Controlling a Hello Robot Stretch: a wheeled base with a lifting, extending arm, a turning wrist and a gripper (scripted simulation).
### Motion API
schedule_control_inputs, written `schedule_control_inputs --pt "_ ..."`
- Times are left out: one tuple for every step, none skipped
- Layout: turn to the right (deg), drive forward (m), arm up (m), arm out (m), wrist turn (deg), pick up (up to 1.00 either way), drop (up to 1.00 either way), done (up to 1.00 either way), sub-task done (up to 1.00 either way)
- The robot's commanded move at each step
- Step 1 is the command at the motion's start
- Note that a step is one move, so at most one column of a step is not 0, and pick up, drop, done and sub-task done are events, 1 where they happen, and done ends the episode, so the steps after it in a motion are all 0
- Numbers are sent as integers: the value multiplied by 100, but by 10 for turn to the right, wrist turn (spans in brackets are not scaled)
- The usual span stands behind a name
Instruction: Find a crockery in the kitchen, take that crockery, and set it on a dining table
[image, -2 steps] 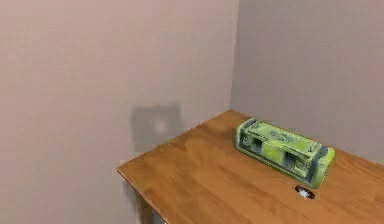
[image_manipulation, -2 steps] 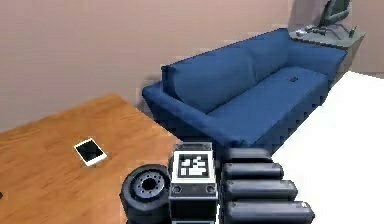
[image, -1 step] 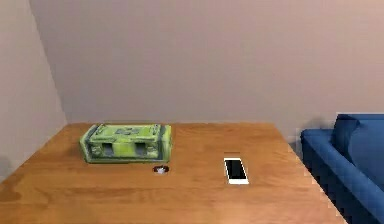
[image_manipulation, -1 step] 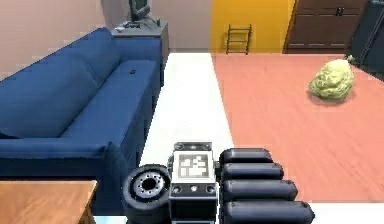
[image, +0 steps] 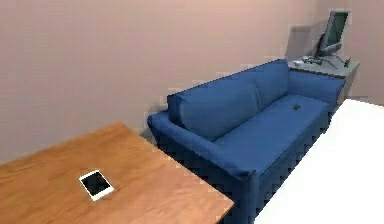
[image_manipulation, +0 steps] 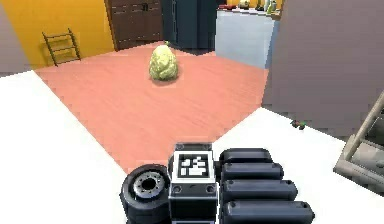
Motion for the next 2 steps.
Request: schedule_control_inputs --pt "450 0 0 0 0 0 0 0 0" --pt "330 0 0 0 0 0 0 0 0"
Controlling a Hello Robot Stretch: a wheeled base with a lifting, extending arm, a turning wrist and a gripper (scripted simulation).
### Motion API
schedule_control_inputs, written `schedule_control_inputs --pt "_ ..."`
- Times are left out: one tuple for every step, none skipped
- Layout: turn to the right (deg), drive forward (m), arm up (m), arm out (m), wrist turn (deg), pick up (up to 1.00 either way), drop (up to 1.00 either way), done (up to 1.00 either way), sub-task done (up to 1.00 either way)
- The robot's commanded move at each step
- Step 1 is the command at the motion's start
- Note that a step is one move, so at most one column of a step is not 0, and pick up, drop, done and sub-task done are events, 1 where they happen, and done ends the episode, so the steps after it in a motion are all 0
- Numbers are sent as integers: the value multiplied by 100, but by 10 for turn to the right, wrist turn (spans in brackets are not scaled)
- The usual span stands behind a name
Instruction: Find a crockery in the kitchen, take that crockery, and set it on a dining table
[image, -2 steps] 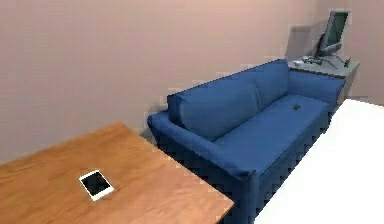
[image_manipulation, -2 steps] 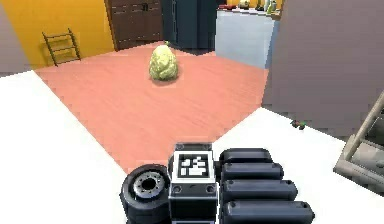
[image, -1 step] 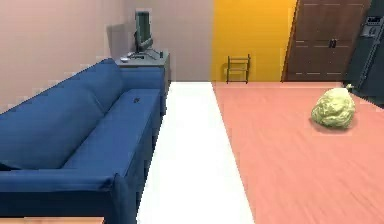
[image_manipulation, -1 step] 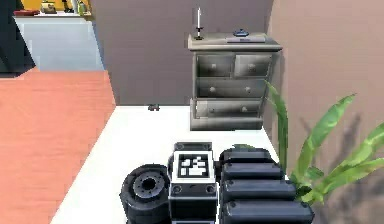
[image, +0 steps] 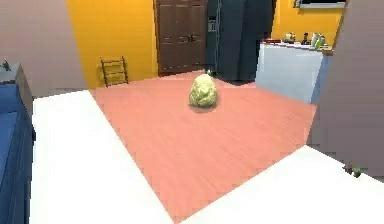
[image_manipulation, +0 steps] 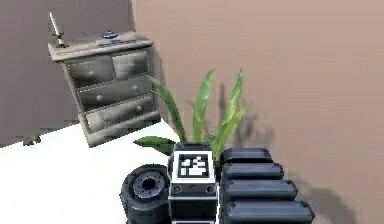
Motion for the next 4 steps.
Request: schedule_control_inputs --pt "-450 0 0 0 0 0 0 0 0" --pt "-450 0 0 0 0 0 0 0 0" --pt "-450 0 0 0 0 0 0 0 0" --pt "-390 0 0 0 0 0 0 0 0"
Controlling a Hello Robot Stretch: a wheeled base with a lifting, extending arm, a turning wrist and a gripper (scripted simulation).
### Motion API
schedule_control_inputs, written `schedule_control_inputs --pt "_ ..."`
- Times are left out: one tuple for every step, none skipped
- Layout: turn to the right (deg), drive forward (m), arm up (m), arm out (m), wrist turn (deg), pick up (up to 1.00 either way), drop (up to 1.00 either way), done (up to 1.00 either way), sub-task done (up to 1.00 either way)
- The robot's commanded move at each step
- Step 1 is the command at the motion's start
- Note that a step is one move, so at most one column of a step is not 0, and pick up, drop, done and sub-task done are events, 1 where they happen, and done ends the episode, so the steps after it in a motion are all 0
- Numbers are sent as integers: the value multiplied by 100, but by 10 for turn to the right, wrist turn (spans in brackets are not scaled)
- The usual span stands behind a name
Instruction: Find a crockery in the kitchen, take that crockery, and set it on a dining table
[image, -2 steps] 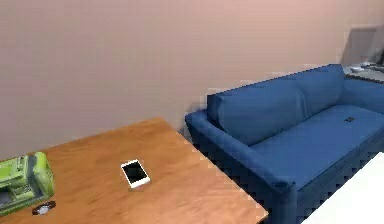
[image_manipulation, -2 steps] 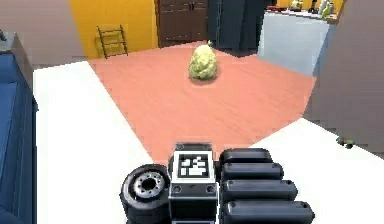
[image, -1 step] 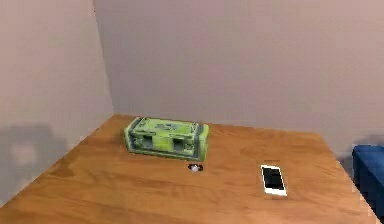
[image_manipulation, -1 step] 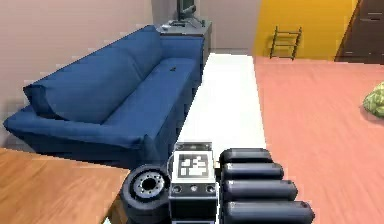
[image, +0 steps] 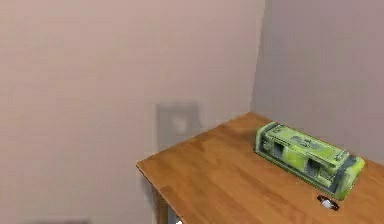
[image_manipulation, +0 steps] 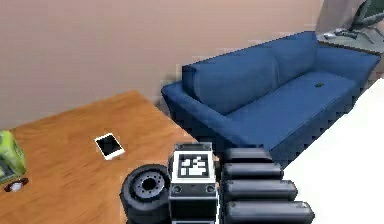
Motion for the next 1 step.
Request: schedule_control_inputs --pt "-450 0 0 0 0 0 0 0 0"
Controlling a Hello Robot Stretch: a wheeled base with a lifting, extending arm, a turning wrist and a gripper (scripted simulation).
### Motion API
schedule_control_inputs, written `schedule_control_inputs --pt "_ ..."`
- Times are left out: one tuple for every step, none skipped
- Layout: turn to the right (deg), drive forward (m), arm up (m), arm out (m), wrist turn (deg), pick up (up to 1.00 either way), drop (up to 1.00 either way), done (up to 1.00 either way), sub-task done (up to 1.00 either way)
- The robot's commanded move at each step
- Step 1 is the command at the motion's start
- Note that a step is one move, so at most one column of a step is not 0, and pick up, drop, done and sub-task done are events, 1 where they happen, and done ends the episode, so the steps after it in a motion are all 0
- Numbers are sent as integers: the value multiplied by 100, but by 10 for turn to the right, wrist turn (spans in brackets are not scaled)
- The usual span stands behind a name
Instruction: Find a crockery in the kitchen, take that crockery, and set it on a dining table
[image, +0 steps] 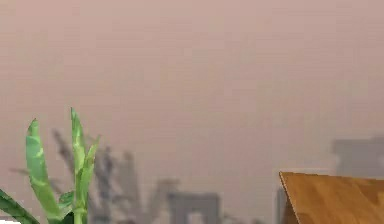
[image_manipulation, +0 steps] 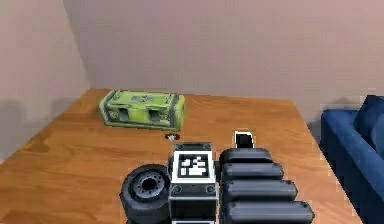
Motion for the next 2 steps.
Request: schedule_control_inputs --pt "-450 0 0 0 0 0 0 0 0" --pt "-450 0 0 0 0 0 0 0 0"
